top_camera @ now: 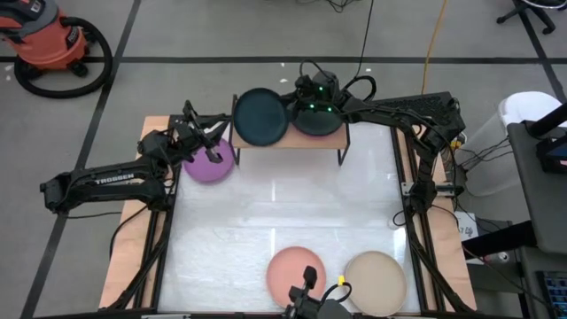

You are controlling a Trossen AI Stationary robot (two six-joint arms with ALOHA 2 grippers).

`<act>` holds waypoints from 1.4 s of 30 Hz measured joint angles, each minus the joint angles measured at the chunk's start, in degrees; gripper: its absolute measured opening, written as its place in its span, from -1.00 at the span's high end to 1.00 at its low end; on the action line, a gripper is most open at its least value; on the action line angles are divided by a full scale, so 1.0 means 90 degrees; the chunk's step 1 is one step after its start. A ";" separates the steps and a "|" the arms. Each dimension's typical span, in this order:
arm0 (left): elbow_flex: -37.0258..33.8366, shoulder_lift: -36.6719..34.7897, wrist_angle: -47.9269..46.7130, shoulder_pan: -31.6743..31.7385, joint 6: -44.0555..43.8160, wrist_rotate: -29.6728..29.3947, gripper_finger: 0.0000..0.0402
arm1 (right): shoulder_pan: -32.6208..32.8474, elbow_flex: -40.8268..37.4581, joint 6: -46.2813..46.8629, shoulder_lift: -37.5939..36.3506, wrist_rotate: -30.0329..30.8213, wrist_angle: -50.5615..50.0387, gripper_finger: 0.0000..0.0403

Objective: Place and stack plates onto a shelf
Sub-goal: Put the dark green plate on the shelf

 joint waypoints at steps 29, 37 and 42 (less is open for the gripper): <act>-0.0002 0.0020 0.0008 0.0000 0.0014 0.0071 0.42 | 0.0648 -0.0012 -0.1606 -0.0745 -0.0546 0.0030 0.71; -0.0004 0.0097 0.0060 -0.0039 -0.0052 0.0356 0.42 | 0.1555 -0.0629 -0.2582 -0.1991 0.0188 -0.1290 0.71; -0.0004 0.0122 0.0089 -0.0150 -0.0047 0.0367 0.42 | 0.2197 -0.1832 -0.2715 -0.3192 0.1139 -0.1015 0.71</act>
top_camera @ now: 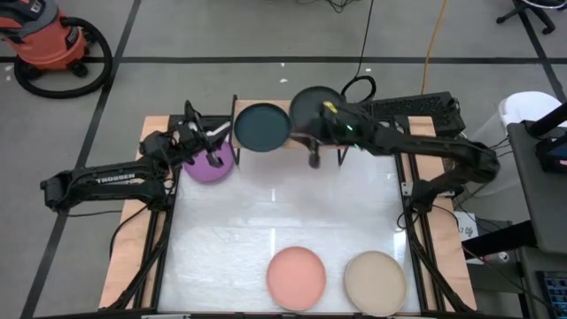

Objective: Place and stack plates onto a shelf
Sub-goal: Put the dark green plate on the shelf

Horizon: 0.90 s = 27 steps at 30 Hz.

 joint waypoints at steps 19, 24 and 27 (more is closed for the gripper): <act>0.0544 0.1585 -0.0856 -0.1084 0.0522 -0.0576 0.42 | 0.0742 -0.4891 0.0760 -0.3742 0.0884 0.3136 0.71; 0.0544 0.1872 -0.1358 -0.1191 0.0504 -0.0932 0.42 | 0.0741 -0.5430 0.1047 -0.4108 0.0869 0.3211 0.71; 0.0546 0.1849 -0.1912 -0.1191 0.0446 -0.1262 0.42 | 0.0741 -0.5626 0.1051 -0.4175 0.0879 0.3297 0.71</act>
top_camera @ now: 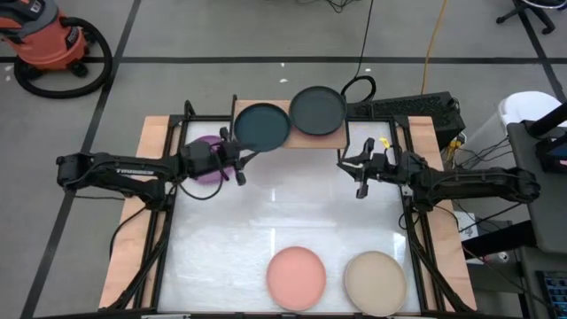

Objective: Place and stack plates onto a shelf
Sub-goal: Put the dark green plate on the shelf

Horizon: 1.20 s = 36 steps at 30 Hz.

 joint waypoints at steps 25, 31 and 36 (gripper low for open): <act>0.0880 -0.0111 -0.5433 0.0000 -0.1925 -0.0663 0.42 | -0.0002 -0.0064 0.0498 0.0088 -0.0012 0.0049 0.71; 0.0878 -0.0111 -0.6028 0.0000 -0.2351 -0.0641 0.42 | -0.0002 -0.0064 0.0458 0.0088 -0.0015 0.0176 0.71; 0.0878 -0.0111 -0.6063 -0.0019 -0.2533 -0.0640 0.42 | -0.0002 -0.0064 0.0418 0.0088 -0.0015 0.0193 0.71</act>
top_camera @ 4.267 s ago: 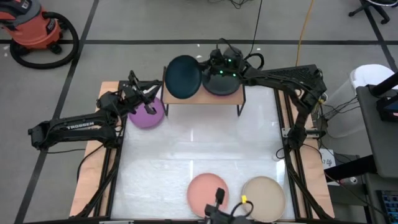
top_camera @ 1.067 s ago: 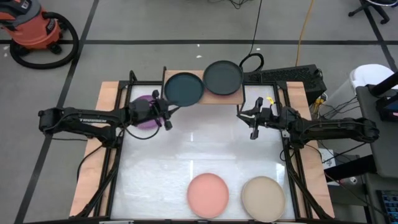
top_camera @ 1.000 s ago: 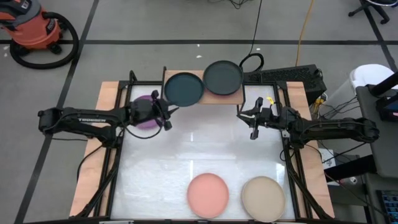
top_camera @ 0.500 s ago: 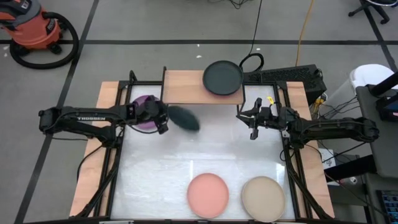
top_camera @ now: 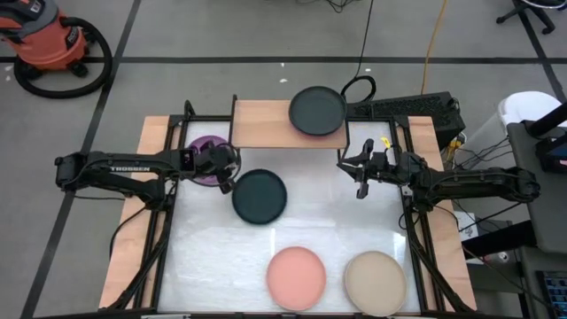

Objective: Place and stack plates onto a shelf
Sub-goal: Put the dark green plate on the shelf

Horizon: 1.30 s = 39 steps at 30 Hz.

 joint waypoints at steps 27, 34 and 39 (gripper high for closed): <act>-0.0010 0.1717 0.1066 0.0203 -0.0246 0.1168 0.36 | 0.0002 0.0000 -0.0086 0.0148 0.0010 0.0000 0.71; -0.0010 0.1796 0.1061 0.0463 -0.0274 0.1287 0.03 | 0.0002 0.0000 -0.0093 0.0148 0.0007 0.0000 0.71; -0.0008 0.1948 0.0990 0.0591 -0.0681 0.1293 -0.13 | 0.0002 0.0000 -0.0102 0.0148 0.0007 0.0000 0.71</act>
